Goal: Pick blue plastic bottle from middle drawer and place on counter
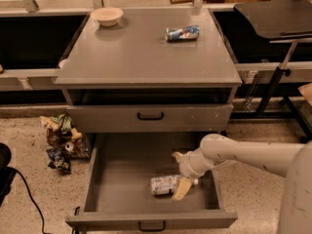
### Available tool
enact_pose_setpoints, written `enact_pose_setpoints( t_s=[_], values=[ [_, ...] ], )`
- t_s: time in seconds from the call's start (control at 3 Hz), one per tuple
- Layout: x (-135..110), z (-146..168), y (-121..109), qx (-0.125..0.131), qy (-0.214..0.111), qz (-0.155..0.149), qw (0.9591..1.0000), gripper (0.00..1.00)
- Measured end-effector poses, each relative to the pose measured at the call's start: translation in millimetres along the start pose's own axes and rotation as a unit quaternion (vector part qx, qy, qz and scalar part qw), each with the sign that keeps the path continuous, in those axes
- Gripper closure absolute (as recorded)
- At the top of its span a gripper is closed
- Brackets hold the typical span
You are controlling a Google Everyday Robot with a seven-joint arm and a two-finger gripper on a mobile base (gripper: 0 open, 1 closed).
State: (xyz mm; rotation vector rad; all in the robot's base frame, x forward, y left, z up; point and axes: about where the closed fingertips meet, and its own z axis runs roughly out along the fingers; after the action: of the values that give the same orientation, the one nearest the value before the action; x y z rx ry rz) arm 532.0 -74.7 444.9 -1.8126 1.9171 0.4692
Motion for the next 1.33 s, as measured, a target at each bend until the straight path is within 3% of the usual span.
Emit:
enact_pose_setpoints(
  t_s=[0.33, 1.0, 1.33],
  values=[
    [14, 31, 0, -0.020, -0.008, 0.013, 0.9997, 0.00],
    [33, 62, 8, -0.041, -0.005, 0.036, 0.9985, 0.43],
    [32, 53, 10, -0.030, -0.009, 0.035, 0.9989, 0.65]
  ],
)
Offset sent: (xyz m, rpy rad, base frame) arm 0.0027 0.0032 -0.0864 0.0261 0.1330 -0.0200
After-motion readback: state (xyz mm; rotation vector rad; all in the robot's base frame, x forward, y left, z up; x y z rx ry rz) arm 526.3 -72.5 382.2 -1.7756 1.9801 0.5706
